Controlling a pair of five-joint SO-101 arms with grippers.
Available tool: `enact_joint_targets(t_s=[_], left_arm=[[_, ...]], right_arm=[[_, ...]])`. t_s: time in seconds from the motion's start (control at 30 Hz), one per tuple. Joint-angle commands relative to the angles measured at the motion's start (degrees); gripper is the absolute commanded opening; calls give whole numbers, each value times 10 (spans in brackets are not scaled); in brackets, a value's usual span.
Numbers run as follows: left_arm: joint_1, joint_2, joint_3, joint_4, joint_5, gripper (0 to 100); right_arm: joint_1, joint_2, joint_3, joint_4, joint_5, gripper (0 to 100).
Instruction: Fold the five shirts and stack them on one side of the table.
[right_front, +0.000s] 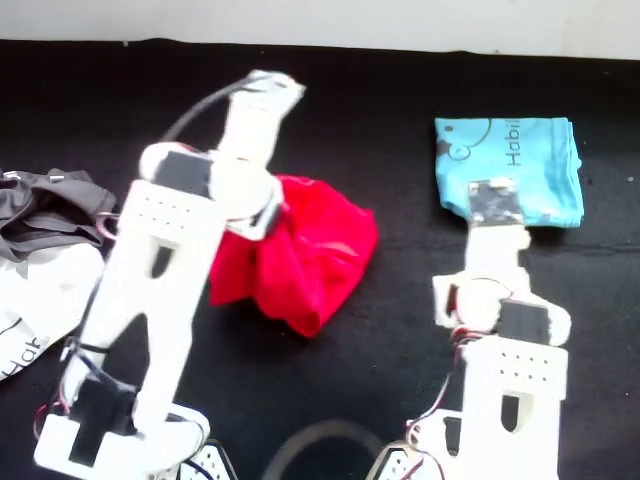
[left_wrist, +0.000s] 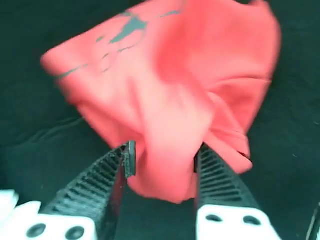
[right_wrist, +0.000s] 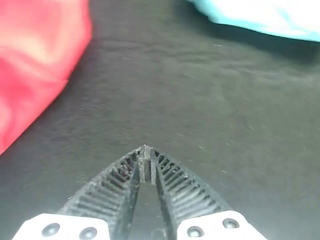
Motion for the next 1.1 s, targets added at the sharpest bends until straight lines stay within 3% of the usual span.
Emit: enact_joint_targets(t_s=[0.0, 0.13, 0.27, 0.5, 0.77, 1.07], left_arm=[[-84, 1, -2, 5, 2, 207], [-168, 0, -4, 5, 1, 209], [-226, 0, -2, 5, 1, 209], [-320, 1, -2, 5, 1, 208], [-390, 1, -2, 5, 1, 209], [-405, 2, -2, 2, 1, 209]], right_arm=[[-99, -11, 15, -9, -3, 106], [-227, -7, 47, -65, -7, 236], [-298, 64, 44, -117, -14, 235], [-405, 290, -78, -117, -59, 235], [-440, 509, -217, -114, -60, 235], [-436, 661, -286, -114, -57, 230]])
